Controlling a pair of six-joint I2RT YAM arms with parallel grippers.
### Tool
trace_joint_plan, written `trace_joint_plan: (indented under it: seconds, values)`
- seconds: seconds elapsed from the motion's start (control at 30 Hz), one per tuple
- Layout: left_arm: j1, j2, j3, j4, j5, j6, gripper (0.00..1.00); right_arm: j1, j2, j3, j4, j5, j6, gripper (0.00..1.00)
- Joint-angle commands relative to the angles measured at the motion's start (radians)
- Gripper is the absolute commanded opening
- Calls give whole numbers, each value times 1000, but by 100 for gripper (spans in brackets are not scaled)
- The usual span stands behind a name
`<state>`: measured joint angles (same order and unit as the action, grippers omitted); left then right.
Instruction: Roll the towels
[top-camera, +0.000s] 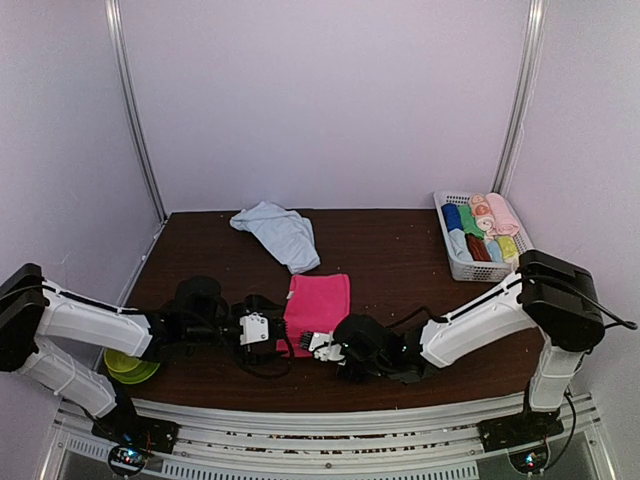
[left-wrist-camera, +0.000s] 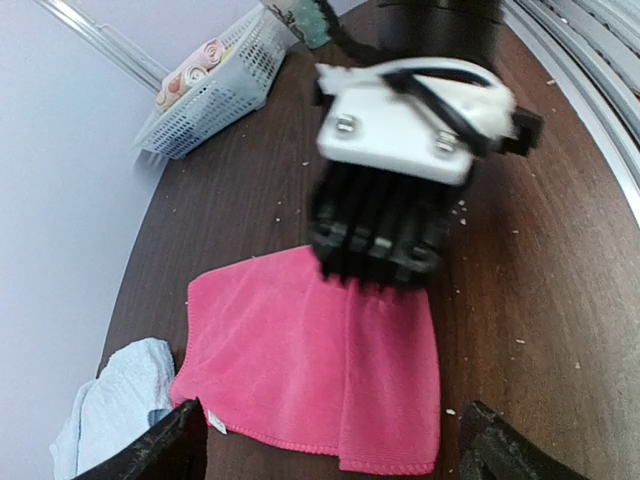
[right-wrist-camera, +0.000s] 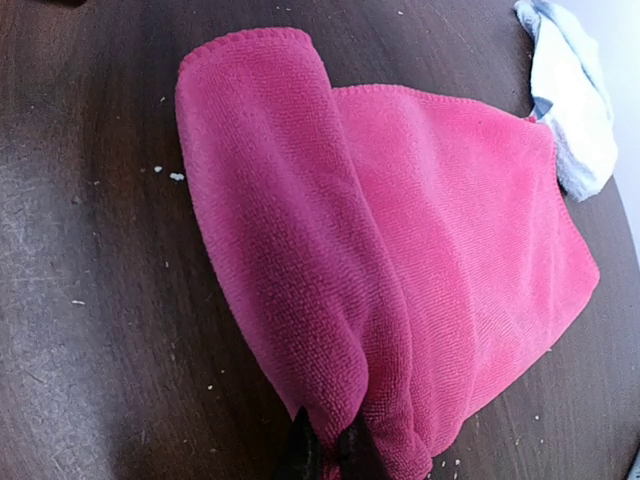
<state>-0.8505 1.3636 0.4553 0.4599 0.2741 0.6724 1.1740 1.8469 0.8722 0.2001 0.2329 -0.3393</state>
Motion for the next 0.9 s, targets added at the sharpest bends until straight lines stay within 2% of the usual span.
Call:
trace_joint_plan:
  seconds: [0.0, 0.27, 0.5, 0.63, 0.77, 0.87]
  values:
    - [7, 19, -54, 138, 64, 78, 88, -58, -40, 37, -155, -162, 87, 0]
    - [5, 109, -68, 190, 51, 176, 84, -146, -58, 124, -300, -403, 146, 0]
    - [-2, 182, -19, 148, 17, 207, 83, -197, -44, 211, -401, -498, 173, 0]
    - [-3, 233, 35, 128, -32, 179, 79, -213, -28, 241, -440, -539, 176, 0]
    - [-3, 264, 76, 94, -56, 153, 69, -226, -24, 253, -452, -570, 183, 0]
    - [-3, 278, 97, 72, -70, 141, 57, -233, -21, 255, -453, -584, 187, 0]
